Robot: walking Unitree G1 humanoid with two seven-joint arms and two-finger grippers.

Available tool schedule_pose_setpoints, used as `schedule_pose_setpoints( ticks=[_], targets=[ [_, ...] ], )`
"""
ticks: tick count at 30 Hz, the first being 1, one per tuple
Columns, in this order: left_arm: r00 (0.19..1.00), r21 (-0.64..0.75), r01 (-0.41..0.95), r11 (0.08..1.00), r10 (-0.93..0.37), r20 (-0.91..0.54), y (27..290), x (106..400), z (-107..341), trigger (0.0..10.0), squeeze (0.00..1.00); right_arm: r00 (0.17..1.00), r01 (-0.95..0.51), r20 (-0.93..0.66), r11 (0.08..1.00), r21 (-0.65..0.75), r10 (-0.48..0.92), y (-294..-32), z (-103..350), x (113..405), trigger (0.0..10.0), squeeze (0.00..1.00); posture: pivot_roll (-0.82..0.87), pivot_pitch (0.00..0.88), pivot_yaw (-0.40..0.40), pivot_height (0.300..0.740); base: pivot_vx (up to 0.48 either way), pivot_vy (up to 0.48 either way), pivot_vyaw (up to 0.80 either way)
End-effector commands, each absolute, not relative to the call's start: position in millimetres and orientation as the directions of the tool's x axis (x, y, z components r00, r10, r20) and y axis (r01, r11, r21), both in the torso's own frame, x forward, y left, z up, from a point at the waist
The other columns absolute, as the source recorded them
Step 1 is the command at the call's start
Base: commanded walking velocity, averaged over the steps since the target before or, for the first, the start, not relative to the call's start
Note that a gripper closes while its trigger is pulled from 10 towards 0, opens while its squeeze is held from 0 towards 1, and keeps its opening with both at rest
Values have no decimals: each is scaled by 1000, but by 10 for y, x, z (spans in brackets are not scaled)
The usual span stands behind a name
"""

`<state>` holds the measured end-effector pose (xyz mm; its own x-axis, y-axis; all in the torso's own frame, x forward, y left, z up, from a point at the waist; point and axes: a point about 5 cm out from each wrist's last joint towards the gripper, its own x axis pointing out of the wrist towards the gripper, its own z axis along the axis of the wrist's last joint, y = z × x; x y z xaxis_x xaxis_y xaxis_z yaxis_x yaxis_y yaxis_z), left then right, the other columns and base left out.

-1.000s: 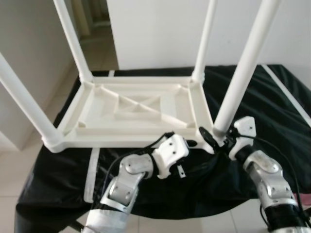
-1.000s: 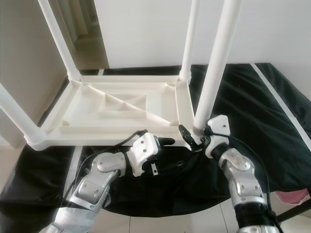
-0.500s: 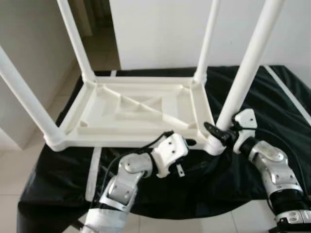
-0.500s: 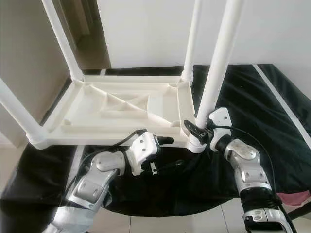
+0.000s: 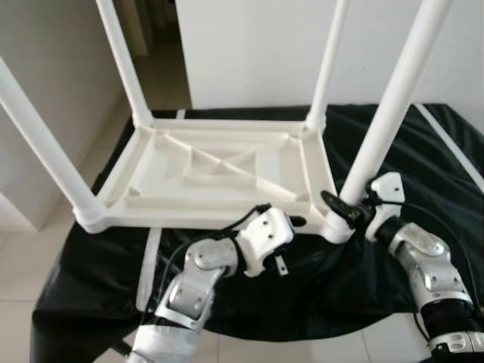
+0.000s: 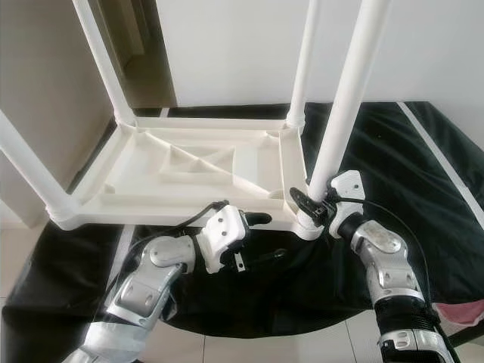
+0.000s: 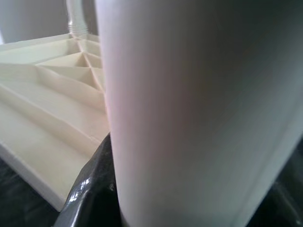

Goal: Building children table

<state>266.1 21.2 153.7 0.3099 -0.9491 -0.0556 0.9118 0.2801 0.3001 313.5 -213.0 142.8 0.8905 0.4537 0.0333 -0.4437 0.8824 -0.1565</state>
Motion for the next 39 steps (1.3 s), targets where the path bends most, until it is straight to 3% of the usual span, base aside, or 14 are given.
schedule_pose_setpoints(
  ticks=[1, 9, 12, 19, 24, 31, 39],
  targets=[
    [401, 314, 873, 374, -916, -22, 221, 2705, 1562, 10000, 0, 925, -380, -30, 916, -128, 380, -2140, 1265, 3100, 10000, 0, -46, 0, 26, 740, 0, 0, 0],
    [401, 312, 873, 374, -916, -25, 219, 2708, 1555, 10000, 0, 970, -241, -17, 964, -109, 241, -2059, 1262, 3092, 10000, 0, -46, 0, 24, 740, 0, 0, 0],
    [403, 312, 872, 377, -915, -23, 219, 2713, 1559, 10000, 0, 998, -47, -43, 998, -48, 45, -2108, 1237, 3146, 10000, 0, -45, 0, 22, 740, 0, 0, 0],
    [403, 312, 872, 376, -915, -23, 216, 2709, 1557, 10000, 0, 995, 97, -25, 995, -27, -97, -2046, 1251, 3167, 10000, 0, -40, 0, 16, 740, 0, 0, 0],
    [400, 312, 873, 374, -916, -23, 206, 2709, 1555, 10000, 0, 956, 287, -60, 958, 16, -286, -1846, 1174, 3154, 10000, 0, -38, 0, 12, 740, 0, 0, 0],
    [401, 317, 871, 375, -916, -20, 195, 2718, 1560, 10000, 0, 938, 338, -94, 940, 45, -333, -1620, 1141, 3149, 10000, 0, -33, 0, 5, 740, 0, 0, 0],
    [402, 319, 870, 376, -916, -17, 186, 2722, 1562, 10000, 0, 952, 301, -65, 953, 27, -299, -1628, 1197, 3184, 10000, 0, -32, 0, 1, 740, 0, 0, 0]
  ],
)
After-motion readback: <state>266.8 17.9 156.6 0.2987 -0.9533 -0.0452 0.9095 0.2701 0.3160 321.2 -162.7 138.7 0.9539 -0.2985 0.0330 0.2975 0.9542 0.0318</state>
